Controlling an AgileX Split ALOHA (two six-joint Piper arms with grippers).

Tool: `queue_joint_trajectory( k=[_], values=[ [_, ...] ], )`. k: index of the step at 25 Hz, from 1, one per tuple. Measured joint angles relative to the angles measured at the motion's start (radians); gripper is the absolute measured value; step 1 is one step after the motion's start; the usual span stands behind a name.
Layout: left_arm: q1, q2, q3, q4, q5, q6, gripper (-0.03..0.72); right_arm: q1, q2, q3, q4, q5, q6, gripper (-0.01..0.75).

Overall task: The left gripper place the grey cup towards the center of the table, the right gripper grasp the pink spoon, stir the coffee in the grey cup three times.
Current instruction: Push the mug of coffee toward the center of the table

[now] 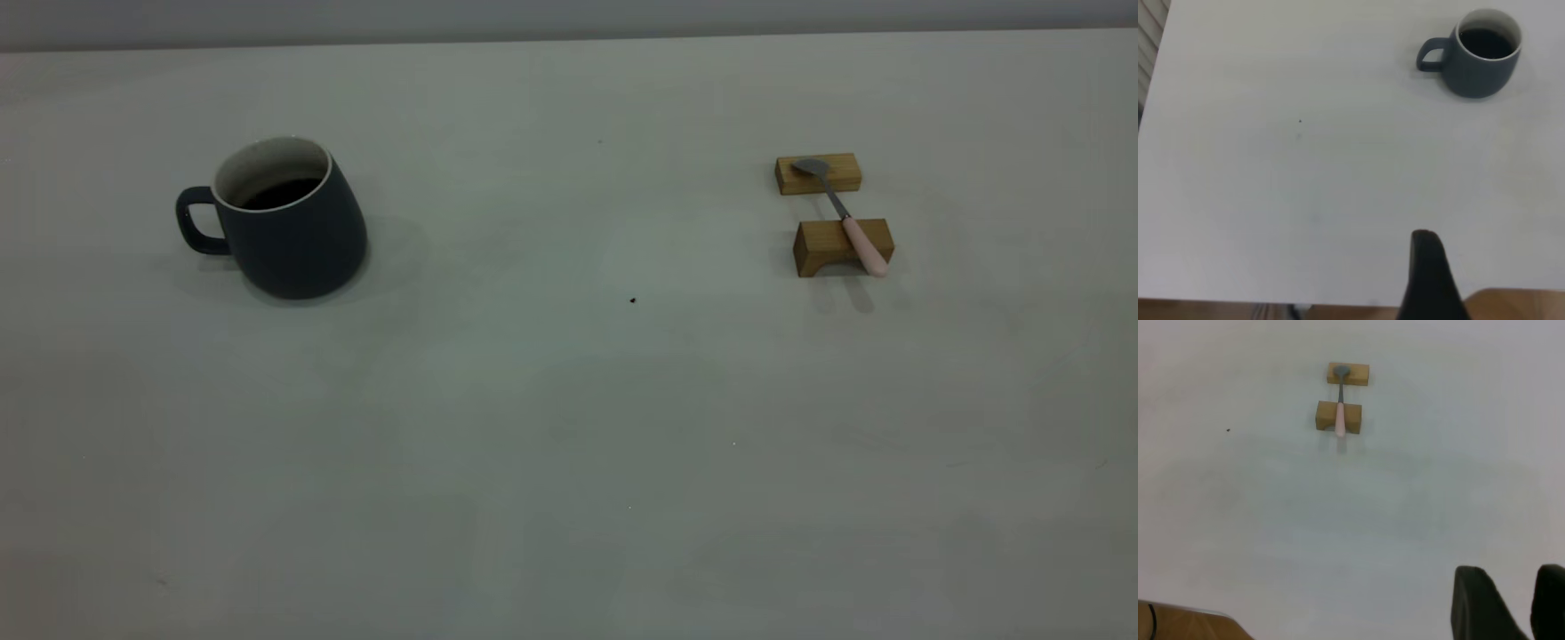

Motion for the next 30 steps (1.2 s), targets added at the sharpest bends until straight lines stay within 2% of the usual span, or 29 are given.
queue_joint_trajectory(
  k=[4,10,14,23,26,30],
  values=[
    [0.0,0.306,-0.093,0.005,-0.147,0.093,0.574,0.0,0.0,0.0,0.0,0.0,-0.001,0.237],
    [0.0,0.718,-0.24,-0.103,-0.296,0.453,0.632,0.0,0.0,0.0,0.0,0.0,-0.001,0.237],
    [0.0,0.939,-0.349,-0.154,-0.309,0.634,0.641,0.0,0.0,0.0,0.0,0.0,0.0,0.237],
    [-0.003,1.396,-0.608,-0.159,-0.285,0.932,0.641,0.0,0.0,0.0,0.0,0.0,0.0,0.237],
    [-0.022,1.523,-0.691,-0.141,-0.276,0.999,0.641,0.0,0.0,0.0,0.0,0.0,0.0,0.237],
    [-0.074,1.667,-0.779,-0.045,-0.276,1.063,0.639,0.0,0.0,0.0,0.0,0.0,0.0,0.237]
  ],
)
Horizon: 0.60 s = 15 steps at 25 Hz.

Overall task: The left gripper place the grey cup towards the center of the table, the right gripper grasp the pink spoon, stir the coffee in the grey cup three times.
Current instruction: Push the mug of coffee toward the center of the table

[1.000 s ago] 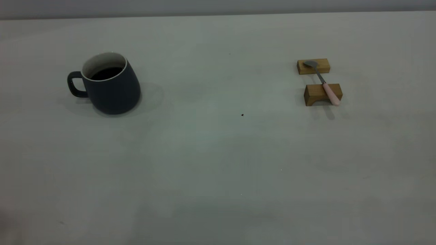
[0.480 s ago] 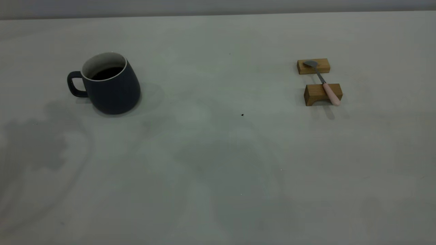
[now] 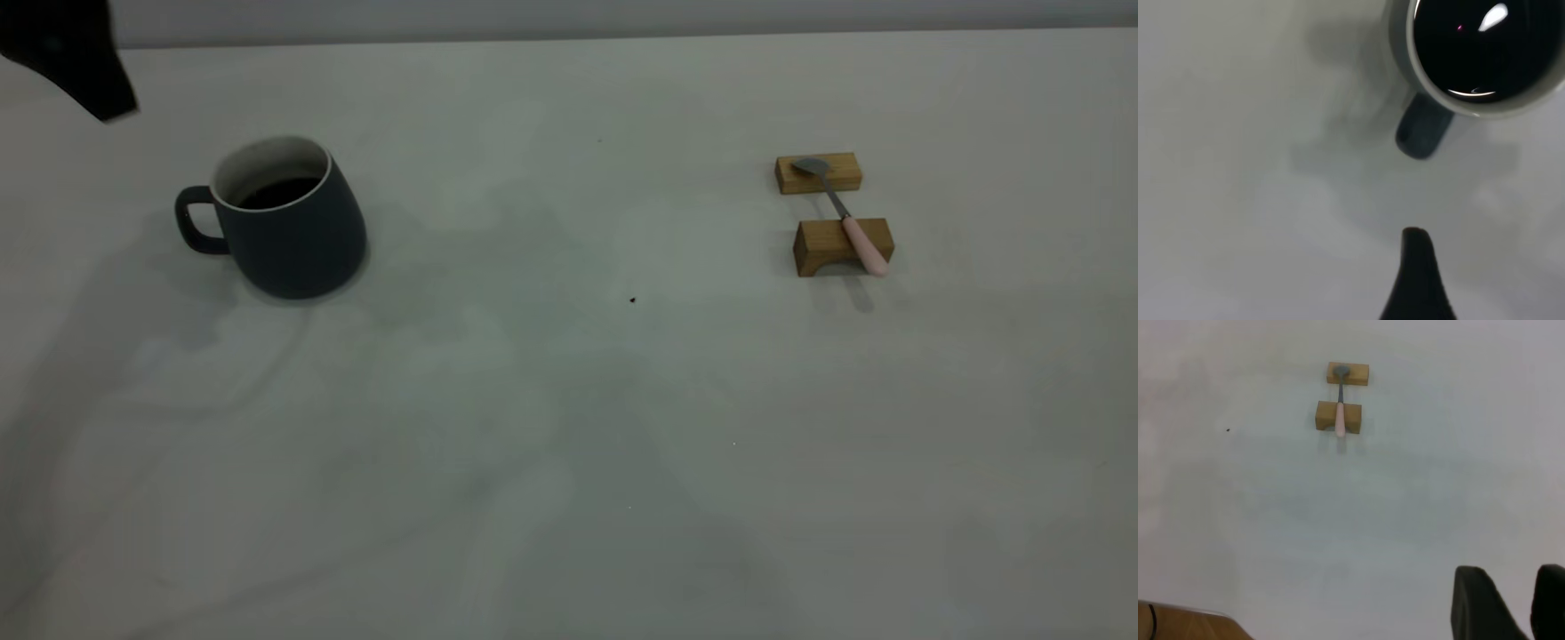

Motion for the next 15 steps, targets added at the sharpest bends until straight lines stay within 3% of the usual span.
queue_joint_trajectory(
  k=[8,15],
  values=[
    [-0.096,0.174,-0.086,0.256,-0.015,0.021,0.63,0.0,0.0,0.0,0.0,0.0,0.0,0.237],
    [-0.108,0.249,-0.088,0.283,-0.063,0.021,0.62,0.0,0.0,0.0,0.0,0.0,0.0,0.237]
  ],
)
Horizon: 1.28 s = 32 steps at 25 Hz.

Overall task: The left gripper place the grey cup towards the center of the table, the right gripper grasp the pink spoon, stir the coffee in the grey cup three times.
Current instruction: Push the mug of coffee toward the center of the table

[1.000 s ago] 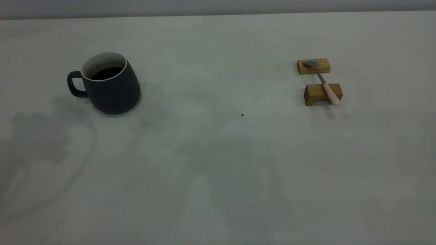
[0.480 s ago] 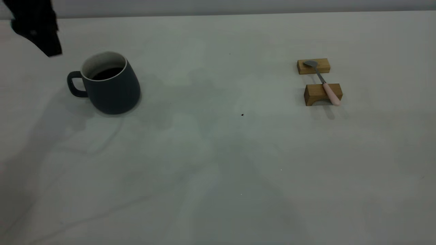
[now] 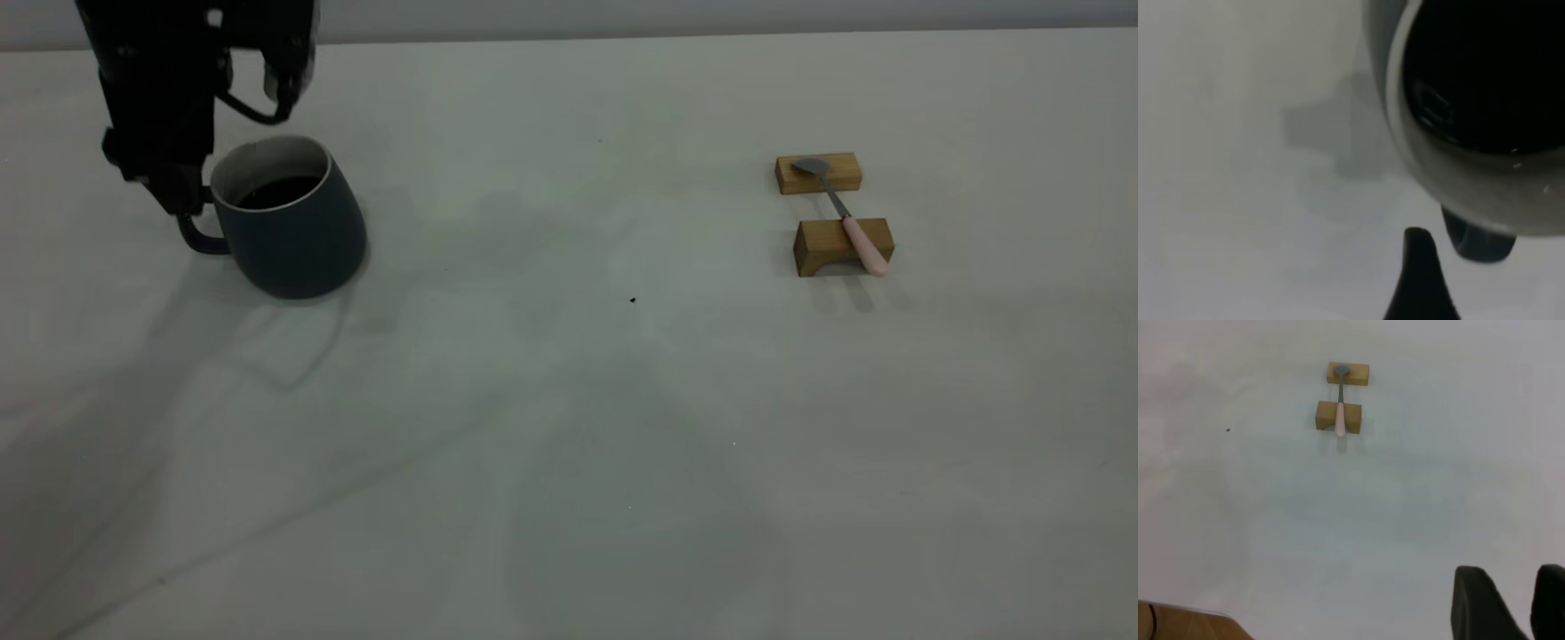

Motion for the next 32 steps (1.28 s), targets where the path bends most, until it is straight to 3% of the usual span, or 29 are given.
queue_joint_trajectory(
  k=[9,20,26,32],
  values=[
    [0.0,0.028,0.0,0.009,-0.02,0.002,0.544,0.0,0.0,0.0,0.0,0.0,0.0,0.237],
    [0.0,0.031,-0.005,-0.024,-0.035,0.003,0.232,0.0,0.0,0.0,0.0,0.0,0.0,0.237],
    [-0.03,0.031,-0.006,-0.044,-0.062,0.003,0.221,0.0,0.0,0.0,0.0,0.0,0.0,0.237],
    [-0.12,0.032,-0.006,-0.055,-0.121,-0.022,0.221,0.0,0.0,0.0,0.0,0.0,0.0,0.237]
  ],
)
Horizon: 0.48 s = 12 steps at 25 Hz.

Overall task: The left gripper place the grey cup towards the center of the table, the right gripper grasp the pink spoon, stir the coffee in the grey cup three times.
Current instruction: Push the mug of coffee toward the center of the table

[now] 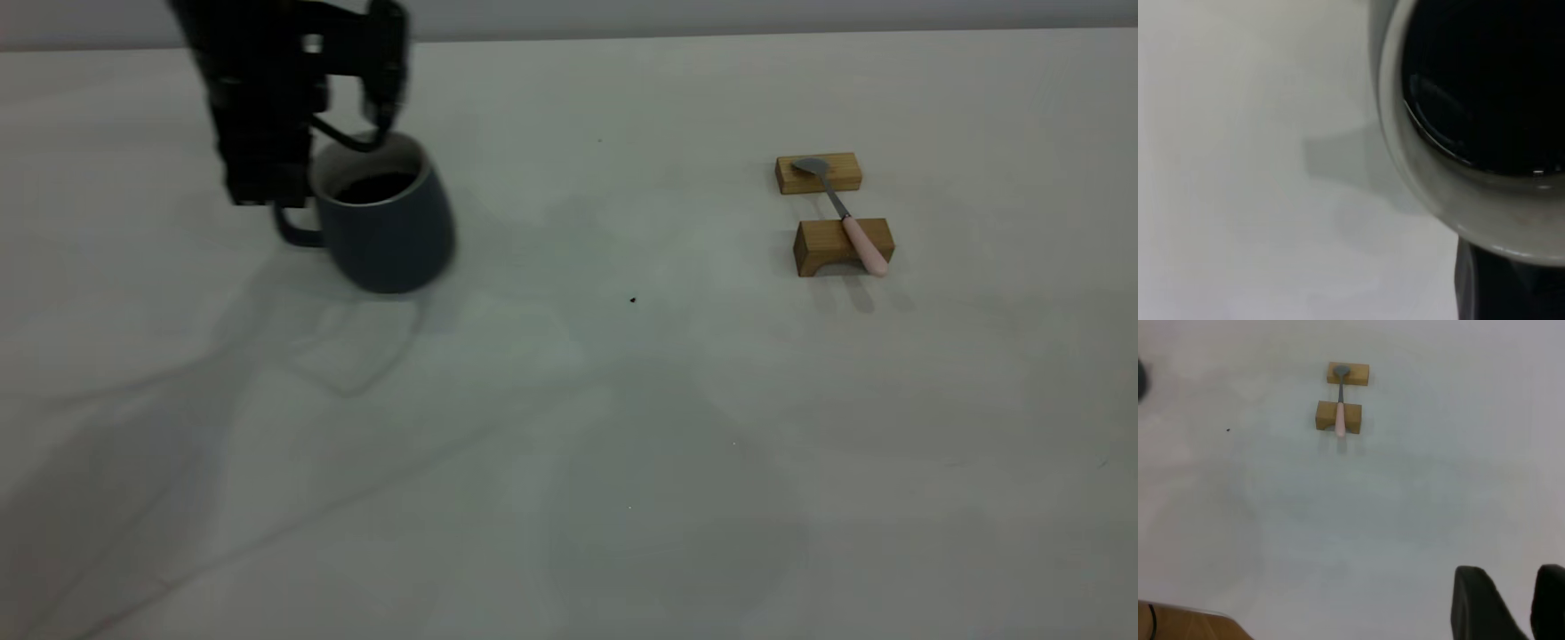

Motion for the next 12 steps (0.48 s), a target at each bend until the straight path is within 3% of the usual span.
queue_joint_trajectory(
  k=[12],
  values=[
    [-0.138,0.008,0.0,-0.009,-0.067,-0.111,0.224,0.0,0.0,0.0,0.0,0.0,0.0,0.237]
  ],
)
